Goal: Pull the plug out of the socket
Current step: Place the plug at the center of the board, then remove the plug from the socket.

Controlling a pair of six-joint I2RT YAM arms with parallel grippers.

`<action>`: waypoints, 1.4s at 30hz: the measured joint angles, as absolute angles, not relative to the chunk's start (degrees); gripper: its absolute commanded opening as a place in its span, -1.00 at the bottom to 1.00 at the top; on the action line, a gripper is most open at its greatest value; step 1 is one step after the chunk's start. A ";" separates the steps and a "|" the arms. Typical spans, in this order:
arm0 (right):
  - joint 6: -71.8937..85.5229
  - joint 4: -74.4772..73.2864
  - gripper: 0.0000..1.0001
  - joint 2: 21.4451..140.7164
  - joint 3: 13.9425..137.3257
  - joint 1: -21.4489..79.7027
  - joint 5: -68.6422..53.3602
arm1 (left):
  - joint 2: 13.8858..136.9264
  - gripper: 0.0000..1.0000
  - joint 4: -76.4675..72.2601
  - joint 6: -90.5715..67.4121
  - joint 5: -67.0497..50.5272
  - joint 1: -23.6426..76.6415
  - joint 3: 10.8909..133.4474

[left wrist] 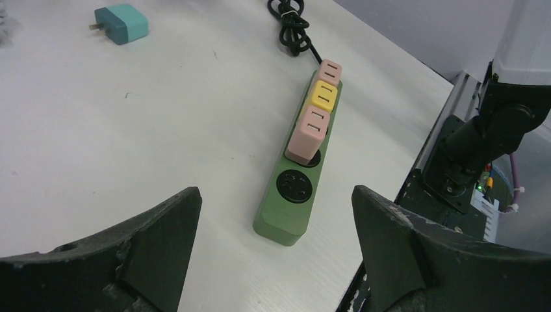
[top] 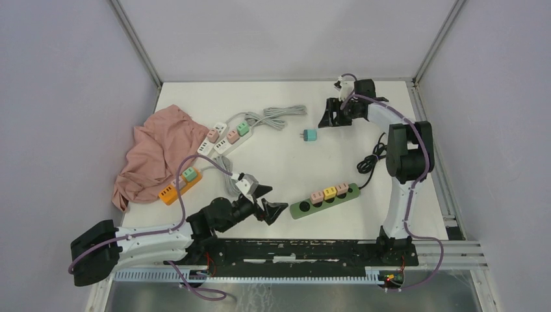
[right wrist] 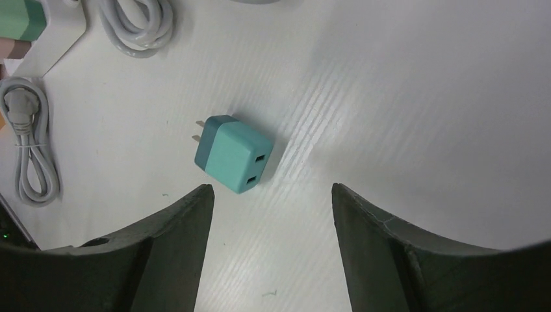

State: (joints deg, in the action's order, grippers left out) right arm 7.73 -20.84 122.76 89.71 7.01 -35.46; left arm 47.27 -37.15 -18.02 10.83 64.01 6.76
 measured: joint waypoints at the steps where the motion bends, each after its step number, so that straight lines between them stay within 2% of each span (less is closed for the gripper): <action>1: 6.13 -21.65 0.44 121.40 89.43 6.61 -35.53 | 47.57 0.84 -37.56 -18.17 10.35 63.94 6.76; 12: -19.66 -31.90 0.48 91.26 78.24 6.59 -47.09 | 54.43 0.85 -41.41 -18.74 5.74 62.81 6.79; 14: -22.94 -33.41 0.64 86.96 75.46 6.70 -49.78 | 55.05 0.86 -41.54 -18.72 5.26 62.74 6.79; 16: -26.20 -35.29 0.94 82.98 72.23 6.72 -52.34 | 55.18 0.86 -41.91 -18.70 4.64 62.74 6.79; 17: -27.57 -36.10 0.99 81.62 71.05 6.72 -53.25 | 55.18 0.87 -42.17 -18.70 4.29 62.74 6.79; 26: -39.40 -45.60 0.99 73.54 65.73 6.72 -61.65 | 55.59 0.99 -46.70 -18.33 1.96 62.72 6.79; 31: -49.60 -52.49 1.00 72.95 62.61 6.74 -69.04 | 56.88 0.99 -50.11 -17.89 0.86 62.72 6.79; 42: -66.74 -62.17 1.00 72.97 59.90 9.78 -68.05 | 63.88 0.99 -53.17 -17.91 -0.14 62.70 7.25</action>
